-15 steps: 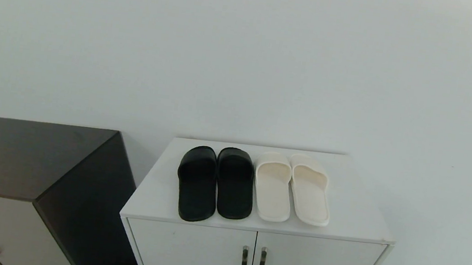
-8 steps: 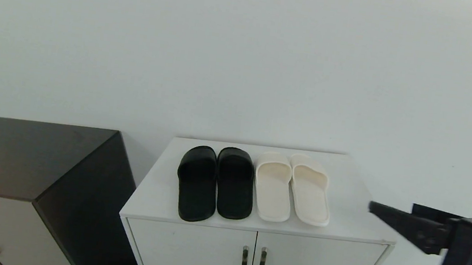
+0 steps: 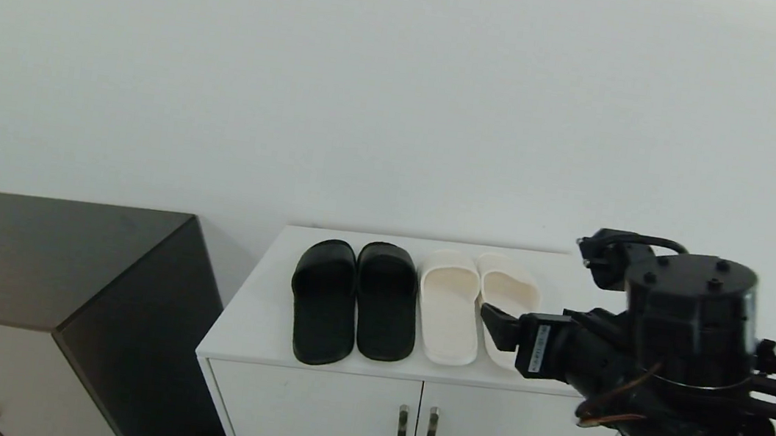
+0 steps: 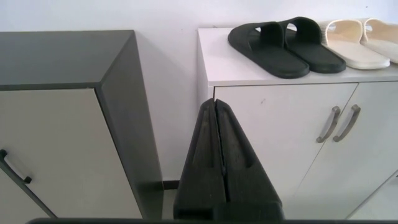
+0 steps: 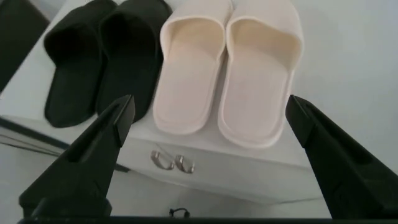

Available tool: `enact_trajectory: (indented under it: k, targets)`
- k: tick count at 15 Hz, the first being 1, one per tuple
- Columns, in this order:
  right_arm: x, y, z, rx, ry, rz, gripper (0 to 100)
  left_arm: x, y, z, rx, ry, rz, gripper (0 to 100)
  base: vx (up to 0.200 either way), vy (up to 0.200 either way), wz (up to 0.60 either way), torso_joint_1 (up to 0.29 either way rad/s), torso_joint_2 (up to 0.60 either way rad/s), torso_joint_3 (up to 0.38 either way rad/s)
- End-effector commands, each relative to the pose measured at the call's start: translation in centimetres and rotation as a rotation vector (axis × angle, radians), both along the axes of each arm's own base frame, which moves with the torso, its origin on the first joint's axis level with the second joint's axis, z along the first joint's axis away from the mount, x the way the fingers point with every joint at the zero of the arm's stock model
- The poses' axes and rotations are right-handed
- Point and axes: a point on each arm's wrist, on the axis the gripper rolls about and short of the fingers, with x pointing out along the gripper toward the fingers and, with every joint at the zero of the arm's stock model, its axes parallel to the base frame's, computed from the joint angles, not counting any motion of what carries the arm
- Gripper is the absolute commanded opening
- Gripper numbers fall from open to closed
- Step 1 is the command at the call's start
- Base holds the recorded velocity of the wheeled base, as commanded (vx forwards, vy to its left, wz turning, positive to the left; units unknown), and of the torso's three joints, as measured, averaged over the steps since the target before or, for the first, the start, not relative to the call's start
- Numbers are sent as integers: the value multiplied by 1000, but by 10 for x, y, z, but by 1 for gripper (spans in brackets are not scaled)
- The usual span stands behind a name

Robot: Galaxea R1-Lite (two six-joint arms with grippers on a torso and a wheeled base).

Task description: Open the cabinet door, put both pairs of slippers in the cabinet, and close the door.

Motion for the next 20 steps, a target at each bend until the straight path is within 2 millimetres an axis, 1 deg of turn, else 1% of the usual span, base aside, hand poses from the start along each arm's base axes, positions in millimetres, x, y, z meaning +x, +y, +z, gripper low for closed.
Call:
enact_trajectory:
  k: [1, 2, 4, 6, 8, 11, 13, 14, 15, 17, 20]
  targets:
    - [19, 20, -30, -75, 31, -19, 100, 0, 0, 0, 0, 0, 0, 0, 0, 0, 0, 0, 0, 0]
    - [29, 28, -42, -101, 8, -60, 100, 0, 0, 0, 0, 0, 0, 0, 0, 0, 0, 0, 0, 0]
    - [40, 34, -54, -121, -23, -70, 100, 0, 0, 0, 0, 0, 0, 0, 0, 0, 0, 0, 0, 0]
    - [58, 35, -65, -125, -48, -98, 100, 0, 0, 0, 0, 0, 0, 0, 0, 0, 0, 0, 0, 0]
    - [71, 35, -76, -140, -45, -122, 100, 0, 0, 0, 0, 0, 0, 0, 0, 0, 0, 0, 0, 0]
    - [88, 41, -89, -126, -56, -142, 100, 0, 0, 0, 0, 0, 0, 0, 0, 0, 0, 0, 0, 0]
    - [99, 44, -94, -123, -58, -157, 100, 0, 0, 0, 0, 0, 0, 0, 0, 0, 0, 0, 0, 0]
    - [102, 45, -93, -118, -62, -158, 100, 0, 0, 0, 0, 0, 0, 0, 0, 0, 0, 0, 0, 0]
    - [112, 47, -95, -111, -70, -172, 100, 0, 0, 0, 0, 0, 0, 0, 0, 0, 0, 0, 0, 0]
    - [126, 51, -97, -109, -85, -185, 100, 0, 0, 0, 0, 0, 0, 0, 0, 0, 0, 0, 0, 0]
    - [144, 52, -97, -124, -111, -197, 100, 0, 0, 0, 0, 0, 0, 0, 0, 0, 0, 0, 0, 0]
